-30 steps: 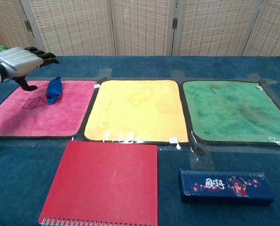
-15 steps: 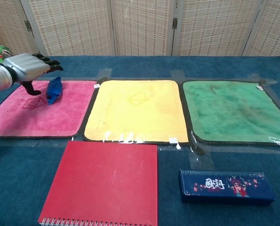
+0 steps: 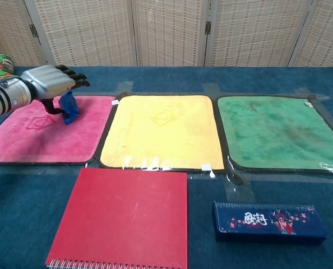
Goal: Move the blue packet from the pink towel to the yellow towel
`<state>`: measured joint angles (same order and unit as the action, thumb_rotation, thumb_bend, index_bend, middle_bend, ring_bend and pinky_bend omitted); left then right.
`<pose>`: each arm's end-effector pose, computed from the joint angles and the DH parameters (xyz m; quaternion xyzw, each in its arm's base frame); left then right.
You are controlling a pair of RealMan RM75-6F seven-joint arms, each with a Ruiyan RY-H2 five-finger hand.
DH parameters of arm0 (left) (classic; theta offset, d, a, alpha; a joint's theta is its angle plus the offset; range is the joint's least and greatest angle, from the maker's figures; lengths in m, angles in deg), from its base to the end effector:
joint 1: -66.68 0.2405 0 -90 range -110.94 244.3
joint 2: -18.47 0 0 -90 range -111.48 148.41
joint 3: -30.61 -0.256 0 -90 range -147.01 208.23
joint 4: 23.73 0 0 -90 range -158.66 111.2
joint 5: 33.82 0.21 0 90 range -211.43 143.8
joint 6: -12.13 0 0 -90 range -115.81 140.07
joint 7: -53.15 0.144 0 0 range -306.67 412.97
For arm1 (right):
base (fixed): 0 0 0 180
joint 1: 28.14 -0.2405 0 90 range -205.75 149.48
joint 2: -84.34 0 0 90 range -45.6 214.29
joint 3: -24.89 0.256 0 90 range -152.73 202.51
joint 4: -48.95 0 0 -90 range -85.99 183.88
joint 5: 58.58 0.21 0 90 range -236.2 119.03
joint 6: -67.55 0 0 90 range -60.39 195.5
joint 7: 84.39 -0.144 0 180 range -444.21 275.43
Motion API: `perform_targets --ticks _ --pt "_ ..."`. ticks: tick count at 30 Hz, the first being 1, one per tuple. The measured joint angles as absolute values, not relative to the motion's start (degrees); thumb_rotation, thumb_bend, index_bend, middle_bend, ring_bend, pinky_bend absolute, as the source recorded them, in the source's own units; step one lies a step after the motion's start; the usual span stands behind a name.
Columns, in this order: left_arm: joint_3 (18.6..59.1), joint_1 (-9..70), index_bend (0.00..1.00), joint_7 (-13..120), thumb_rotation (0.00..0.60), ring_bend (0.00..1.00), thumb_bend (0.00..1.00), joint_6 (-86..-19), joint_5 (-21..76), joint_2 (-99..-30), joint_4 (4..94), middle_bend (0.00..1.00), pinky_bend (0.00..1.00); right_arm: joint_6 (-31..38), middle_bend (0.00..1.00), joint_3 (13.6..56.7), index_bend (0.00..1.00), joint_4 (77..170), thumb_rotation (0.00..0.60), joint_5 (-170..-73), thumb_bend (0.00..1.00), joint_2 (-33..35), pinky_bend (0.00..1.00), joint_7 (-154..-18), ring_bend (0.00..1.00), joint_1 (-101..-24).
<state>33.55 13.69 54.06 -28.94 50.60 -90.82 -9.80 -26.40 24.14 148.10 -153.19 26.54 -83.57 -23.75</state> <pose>-0.2320 0.4698 -0.0063 -0.8014 -0.1471 -0.1756 0.5525 -0.2953 -0.1184 0.1867 0.5892 -0.3773 0.3957 0.5949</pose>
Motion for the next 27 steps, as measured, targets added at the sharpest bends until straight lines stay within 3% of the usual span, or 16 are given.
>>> perform_targets --ticks 8,19,21,25,27 --pt "33.30 12.84 0.14 53.85 0.600 0.06 0.36 -30.90 51.24 -91.05 -8.62 0.04 0.06 -26.37 0.01 24.24 0.00 147.71 0.600 -152.96 0.12 26.40 0.00 -83.92 0.03 -23.72" --pt "33.04 12.50 0.15 51.79 0.600 0.10 0.38 -38.37 52.67 -89.71 -3.09 0.08 0.06 -26.76 0.01 24.24 0.00 147.76 0.600 -153.60 0.12 26.45 0.00 -83.93 0.03 -23.66" --pt "33.52 12.64 0.13 51.13 0.600 0.10 0.46 -38.90 52.31 -88.67 -0.80 0.09 0.06 -26.77 0.01 24.24 0.00 147.65 0.600 -153.65 0.12 26.41 0.00 -84.11 0.03 -23.68" --pt "34.60 12.97 0.13 49.73 0.600 0.10 0.73 -37.83 50.87 -85.15 5.61 0.09 0.07 -26.66 0.01 24.23 0.00 147.23 0.600 -153.82 0.13 26.23 0.00 -84.57 0.03 -23.80" --pt "35.32 13.17 0.13 49.21 0.600 0.10 0.76 -36.09 49.54 -82.34 10.21 0.09 0.07 -26.57 0.01 24.23 0.00 146.97 0.600 -153.90 0.12 26.09 0.00 -84.89 0.03 -23.90"
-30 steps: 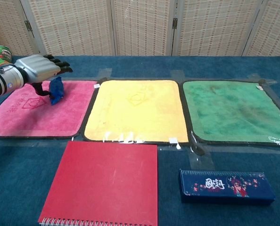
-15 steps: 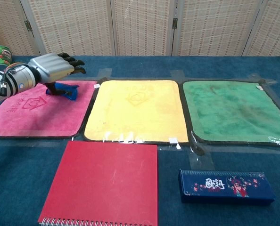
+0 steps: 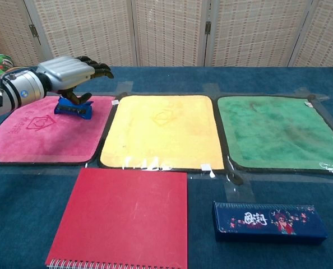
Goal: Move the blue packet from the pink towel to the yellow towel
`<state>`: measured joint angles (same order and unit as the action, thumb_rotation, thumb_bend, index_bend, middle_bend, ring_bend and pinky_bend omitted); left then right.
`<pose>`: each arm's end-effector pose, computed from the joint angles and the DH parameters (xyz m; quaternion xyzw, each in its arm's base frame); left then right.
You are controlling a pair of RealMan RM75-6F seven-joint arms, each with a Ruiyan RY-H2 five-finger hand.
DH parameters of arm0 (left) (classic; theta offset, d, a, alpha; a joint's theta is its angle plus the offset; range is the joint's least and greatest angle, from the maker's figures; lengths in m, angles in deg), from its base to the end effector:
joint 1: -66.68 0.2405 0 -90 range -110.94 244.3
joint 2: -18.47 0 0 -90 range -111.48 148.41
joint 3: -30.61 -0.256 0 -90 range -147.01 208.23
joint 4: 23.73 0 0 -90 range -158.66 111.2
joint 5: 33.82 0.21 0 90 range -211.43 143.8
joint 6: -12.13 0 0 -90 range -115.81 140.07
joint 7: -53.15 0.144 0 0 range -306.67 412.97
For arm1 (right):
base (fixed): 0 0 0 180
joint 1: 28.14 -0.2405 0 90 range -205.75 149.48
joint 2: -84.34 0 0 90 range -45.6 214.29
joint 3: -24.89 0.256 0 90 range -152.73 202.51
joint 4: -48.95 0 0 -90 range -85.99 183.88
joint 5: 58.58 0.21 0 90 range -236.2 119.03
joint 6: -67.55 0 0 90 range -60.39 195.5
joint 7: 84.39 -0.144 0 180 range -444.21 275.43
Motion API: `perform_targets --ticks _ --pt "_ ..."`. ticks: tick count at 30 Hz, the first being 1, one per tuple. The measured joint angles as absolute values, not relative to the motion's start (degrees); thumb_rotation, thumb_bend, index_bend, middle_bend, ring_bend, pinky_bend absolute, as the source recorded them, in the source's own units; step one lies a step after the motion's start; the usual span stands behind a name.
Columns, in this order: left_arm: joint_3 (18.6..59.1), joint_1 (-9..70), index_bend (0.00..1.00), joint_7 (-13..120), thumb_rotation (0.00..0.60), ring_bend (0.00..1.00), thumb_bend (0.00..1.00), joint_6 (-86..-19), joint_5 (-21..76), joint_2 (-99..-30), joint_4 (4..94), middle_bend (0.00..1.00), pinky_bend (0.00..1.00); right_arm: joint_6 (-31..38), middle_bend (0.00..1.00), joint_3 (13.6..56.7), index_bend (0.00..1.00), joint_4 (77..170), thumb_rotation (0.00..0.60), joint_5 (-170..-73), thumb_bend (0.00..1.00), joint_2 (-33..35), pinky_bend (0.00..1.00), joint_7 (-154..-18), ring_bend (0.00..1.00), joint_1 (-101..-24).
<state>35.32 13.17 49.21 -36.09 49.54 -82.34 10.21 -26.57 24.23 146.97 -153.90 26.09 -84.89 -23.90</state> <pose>-0.1889 0.4563 -0.0049 -0.7958 -0.2008 -0.3037 0.4840 -0.2963 -0.1192 0.1857 0.5907 -0.3763 0.4036 0.5887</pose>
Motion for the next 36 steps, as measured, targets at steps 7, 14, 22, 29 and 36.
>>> perform_targets --ticks 7,14,22,29,36 --pt "38.22 14.16 0.13 50.17 0.600 0.13 0.87 -26.96 41.11 -72.48 23.77 0.10 0.09 -26.40 0.01 24.23 0.00 146.00 0.600 -154.04 0.12 25.65 0.00 -85.84 0.03 -24.11" --pt "40.13 14.73 0.13 53.52 0.600 0.14 0.90 -20.85 33.26 -71.04 25.61 0.11 0.10 -26.78 0.01 24.16 0.00 145.70 0.600 -154.18 0.12 25.59 0.00 -86.17 0.03 -23.95" --pt "40.69 13.84 0.11 55.72 0.599 0.14 0.91 -16.48 29.35 -72.34 23.99 0.12 0.09 -26.63 0.01 24.04 0.00 145.71 0.600 -154.15 0.12 25.47 0.00 -86.06 0.03 -23.93" --pt "40.46 12.13 0.12 58.82 0.567 0.13 0.91 -12.41 25.22 -73.75 22.33 0.12 0.08 -26.37 0.01 24.04 0.00 146.01 0.600 -153.90 0.12 25.60 0.00 -85.78 0.03 -23.96" --pt "40.07 11.81 0.22 60.31 0.529 0.20 0.91 -12.85 24.03 -73.02 25.22 0.22 0.13 -26.24 0.01 24.06 0.00 145.92 0.600 -153.82 0.13 25.55 0.00 -85.90 0.03 -24.05"
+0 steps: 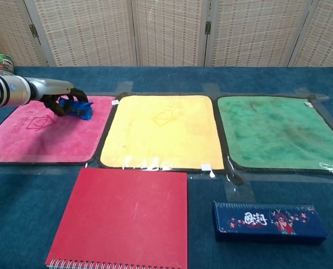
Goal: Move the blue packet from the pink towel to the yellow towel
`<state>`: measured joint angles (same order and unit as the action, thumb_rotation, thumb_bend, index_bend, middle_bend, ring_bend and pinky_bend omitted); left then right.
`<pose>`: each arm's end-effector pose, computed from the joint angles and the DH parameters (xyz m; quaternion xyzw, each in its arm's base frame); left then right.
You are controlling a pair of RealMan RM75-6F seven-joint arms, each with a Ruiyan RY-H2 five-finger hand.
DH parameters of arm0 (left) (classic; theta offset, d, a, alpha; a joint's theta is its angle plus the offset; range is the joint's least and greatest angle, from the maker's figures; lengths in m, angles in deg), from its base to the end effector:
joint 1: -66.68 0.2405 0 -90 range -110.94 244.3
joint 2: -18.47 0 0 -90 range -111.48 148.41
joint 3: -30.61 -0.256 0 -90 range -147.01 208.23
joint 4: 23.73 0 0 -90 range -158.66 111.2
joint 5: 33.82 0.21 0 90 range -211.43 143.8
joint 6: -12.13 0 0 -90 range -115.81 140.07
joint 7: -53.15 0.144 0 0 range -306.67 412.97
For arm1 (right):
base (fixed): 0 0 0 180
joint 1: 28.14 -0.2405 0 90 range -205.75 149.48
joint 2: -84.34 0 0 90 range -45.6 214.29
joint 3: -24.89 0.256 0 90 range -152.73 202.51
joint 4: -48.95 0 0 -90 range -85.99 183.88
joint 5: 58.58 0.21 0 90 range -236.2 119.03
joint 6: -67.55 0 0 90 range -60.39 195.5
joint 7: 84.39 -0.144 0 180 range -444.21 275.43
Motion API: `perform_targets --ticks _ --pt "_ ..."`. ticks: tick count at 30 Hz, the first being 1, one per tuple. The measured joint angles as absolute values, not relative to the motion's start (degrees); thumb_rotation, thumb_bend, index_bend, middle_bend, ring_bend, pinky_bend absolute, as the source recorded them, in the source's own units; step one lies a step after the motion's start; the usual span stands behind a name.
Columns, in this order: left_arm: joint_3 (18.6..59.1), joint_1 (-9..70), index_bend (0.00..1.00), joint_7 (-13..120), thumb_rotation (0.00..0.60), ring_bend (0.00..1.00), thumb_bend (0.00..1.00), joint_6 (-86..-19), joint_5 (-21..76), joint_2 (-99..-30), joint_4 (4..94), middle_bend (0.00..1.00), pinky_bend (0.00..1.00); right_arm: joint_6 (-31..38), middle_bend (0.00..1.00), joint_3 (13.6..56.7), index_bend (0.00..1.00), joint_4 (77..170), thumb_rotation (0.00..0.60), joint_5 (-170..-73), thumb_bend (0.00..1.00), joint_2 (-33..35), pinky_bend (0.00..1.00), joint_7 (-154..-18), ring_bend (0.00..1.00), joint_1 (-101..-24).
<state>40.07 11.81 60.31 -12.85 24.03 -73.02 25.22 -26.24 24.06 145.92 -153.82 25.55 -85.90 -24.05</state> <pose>-0.2134 0.4588 0.0036 -0.7586 -0.4116 -0.2032 0.4624 -0.2996 -0.1191 0.1832 0.5911 -0.3812 0.4039 0.5849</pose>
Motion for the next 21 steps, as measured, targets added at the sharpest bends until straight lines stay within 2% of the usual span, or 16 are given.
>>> perform_targets --ticks 4,11,20,21 --pt "39.57 12.15 0.24 61.17 0.515 0.24 0.91 -14.16 24.24 -71.50 29.15 0.25 0.19 -26.22 0.01 24.06 0.00 145.80 0.600 -153.86 0.12 25.44 0.00 -86.07 0.03 -24.09" --pt "38.25 13.01 0.24 63.57 0.504 0.25 0.91 -17.21 24.55 -67.80 38.84 0.25 0.25 -26.44 0.01 24.02 0.00 145.62 0.600 -154.03 0.12 25.37 0.00 -86.28 0.03 -24.05" --pt "36.62 14.01 0.21 66.56 0.492 0.24 0.91 -21.39 24.38 -62.61 50.50 0.25 0.25 -26.94 0.01 23.98 0.00 145.08 0.600 -154.09 0.12 25.39 0.00 -87.00 0.03 -23.78" --pt "36.58 14.19 0.20 66.81 0.506 0.23 0.91 -22.42 24.54 -62.18 51.06 0.25 0.25 -27.00 0.01 23.99 0.00 145.04 0.600 -154.15 0.12 25.39 0.00 -87.07 0.03 -23.78"
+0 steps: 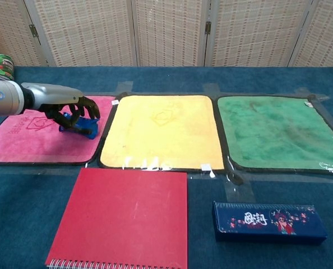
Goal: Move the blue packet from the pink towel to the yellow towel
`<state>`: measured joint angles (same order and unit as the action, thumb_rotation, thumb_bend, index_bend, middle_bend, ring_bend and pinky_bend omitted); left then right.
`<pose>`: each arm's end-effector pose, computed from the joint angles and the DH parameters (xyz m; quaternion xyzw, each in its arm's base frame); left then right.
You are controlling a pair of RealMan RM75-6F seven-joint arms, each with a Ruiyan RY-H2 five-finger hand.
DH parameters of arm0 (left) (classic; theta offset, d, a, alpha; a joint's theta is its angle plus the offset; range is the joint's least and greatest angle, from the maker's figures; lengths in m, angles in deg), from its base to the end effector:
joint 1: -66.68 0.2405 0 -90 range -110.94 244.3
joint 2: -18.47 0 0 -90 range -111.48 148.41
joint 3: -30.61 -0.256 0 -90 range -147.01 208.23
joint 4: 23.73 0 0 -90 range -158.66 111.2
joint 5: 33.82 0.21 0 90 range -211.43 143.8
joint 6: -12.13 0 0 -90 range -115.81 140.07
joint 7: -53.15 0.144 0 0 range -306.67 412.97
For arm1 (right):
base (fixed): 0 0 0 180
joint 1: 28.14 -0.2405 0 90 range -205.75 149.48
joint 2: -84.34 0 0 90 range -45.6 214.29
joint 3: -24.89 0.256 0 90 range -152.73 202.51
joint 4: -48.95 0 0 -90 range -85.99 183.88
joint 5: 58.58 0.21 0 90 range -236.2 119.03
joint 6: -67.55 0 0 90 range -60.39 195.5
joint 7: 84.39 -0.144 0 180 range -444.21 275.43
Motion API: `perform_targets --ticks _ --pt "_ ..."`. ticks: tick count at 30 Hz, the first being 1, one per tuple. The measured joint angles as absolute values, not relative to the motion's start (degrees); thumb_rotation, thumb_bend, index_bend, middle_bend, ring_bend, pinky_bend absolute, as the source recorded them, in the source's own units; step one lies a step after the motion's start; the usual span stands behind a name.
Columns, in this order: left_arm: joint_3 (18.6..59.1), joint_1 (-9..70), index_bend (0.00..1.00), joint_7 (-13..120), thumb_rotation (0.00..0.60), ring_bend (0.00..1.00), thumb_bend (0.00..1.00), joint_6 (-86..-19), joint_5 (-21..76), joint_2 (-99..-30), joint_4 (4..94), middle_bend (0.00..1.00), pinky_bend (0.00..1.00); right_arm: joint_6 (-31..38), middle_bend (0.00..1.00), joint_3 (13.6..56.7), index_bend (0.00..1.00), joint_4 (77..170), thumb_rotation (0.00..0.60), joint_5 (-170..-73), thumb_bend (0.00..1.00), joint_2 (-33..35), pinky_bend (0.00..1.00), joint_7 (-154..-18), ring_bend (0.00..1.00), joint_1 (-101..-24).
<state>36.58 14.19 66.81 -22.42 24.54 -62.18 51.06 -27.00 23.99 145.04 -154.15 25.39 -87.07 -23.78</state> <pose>-0.1797 0.4000 0.0098 -0.8038 -0.3741 -0.2314 0.4005 -0.3014 -0.1172 0.1847 0.5885 -0.3806 0.4095 0.5841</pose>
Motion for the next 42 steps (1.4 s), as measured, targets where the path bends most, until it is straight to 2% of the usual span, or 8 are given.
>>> perform_targets --ticks 3,5,7,9,15,28,42 --pt "36.47 14.83 0.16 67.42 0.596 0.20 0.86 -25.51 25.62 -61.44 51.50 0.23 0.25 -27.08 0.01 24.01 0.00 144.90 0.600 -154.17 0.13 25.38 0.00 -87.28 0.03 -23.77" --pt "36.35 15.40 0.13 67.64 0.600 0.19 0.77 -27.70 26.94 -61.23 51.32 0.21 0.24 -27.03 0.01 23.99 0.00 144.75 0.600 -154.14 0.12 25.32 0.00 -87.42 0.03 -23.78" --pt "36.07 16.24 0.09 67.81 0.600 0.16 0.59 -30.58 29.11 -61.28 50.41 0.18 0.21 -26.90 0.01 23.99 0.00 144.62 0.600 -154.14 0.12 25.23 0.00 -87.57 0.03 -23.87" --pt "35.62 17.26 0.05 67.62 0.600 0.12 0.48 -33.57 31.78 -61.67 48.63 0.13 0.17 -26.79 0.01 24.02 0.00 144.51 0.600 -154.22 0.12 25.16 0.00 -87.69 0.03 -23.99" --pt "33.50 19.65 0.00 66.21 0.600 0.01 0.36 -39.83 39.83 -64.36 40.53 0.01 0.07 -26.45 0.01 24.10 0.00 144.48 0.600 -154.57 0.12 25.11 0.00 -87.73 0.03 -24.43" --pt "28.91 20.95 0.00 65.76 0.600 0.00 0.35 -42.30 49.60 -73.05 22.21 0.00 0.02 -26.89 0.01 23.90 0.00 144.19 0.600 -154.50 0.13 25.13 0.00 -88.18 0.03 -24.12" --pt "30.37 20.11 0.00 67.45 0.600 0.00 0.35 -35.77 48.74 -80.00 10.92 0.00 0.02 -27.28 0.01 23.71 0.00 143.65 0.600 -154.49 0.13 25.01 0.00 -88.85 0.03 -23.77"
